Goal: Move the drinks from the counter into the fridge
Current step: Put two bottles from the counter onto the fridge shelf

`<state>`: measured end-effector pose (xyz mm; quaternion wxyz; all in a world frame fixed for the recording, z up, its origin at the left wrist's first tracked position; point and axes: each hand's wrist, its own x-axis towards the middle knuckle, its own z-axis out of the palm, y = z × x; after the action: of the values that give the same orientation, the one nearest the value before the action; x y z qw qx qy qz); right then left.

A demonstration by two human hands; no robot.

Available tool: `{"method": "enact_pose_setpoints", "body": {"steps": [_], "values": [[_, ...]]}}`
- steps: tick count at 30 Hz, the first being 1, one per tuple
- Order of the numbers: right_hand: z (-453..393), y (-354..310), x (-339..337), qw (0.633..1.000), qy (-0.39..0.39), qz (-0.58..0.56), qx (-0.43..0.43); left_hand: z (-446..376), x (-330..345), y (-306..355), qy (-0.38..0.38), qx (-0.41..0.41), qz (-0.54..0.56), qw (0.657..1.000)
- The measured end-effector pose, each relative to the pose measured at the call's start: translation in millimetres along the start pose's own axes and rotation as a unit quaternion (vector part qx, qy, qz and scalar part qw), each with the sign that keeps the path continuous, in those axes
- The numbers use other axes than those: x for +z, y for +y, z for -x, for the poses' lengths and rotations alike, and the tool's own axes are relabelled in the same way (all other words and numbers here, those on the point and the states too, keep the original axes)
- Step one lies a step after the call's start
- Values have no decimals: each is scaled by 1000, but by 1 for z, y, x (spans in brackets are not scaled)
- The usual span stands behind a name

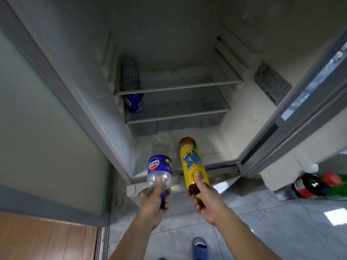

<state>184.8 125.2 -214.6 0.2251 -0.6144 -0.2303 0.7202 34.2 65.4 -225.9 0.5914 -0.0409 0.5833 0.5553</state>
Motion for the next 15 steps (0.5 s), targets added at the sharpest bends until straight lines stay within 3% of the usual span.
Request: {"method": "enact_pose_setpoints", "body": {"steps": [3, 8, 15], "values": [[1, 1, 5, 1000, -8, 9, -8, 4, 5, 0, -2, 17, -17, 1000], [1, -14, 0, 995, -79, -59, -18, 17, 0, 3, -51, -4, 91, 995], [0, -34, -6, 978, -145, -78, -129, 34, 10, 14, -67, 67, 118, 988]]}}
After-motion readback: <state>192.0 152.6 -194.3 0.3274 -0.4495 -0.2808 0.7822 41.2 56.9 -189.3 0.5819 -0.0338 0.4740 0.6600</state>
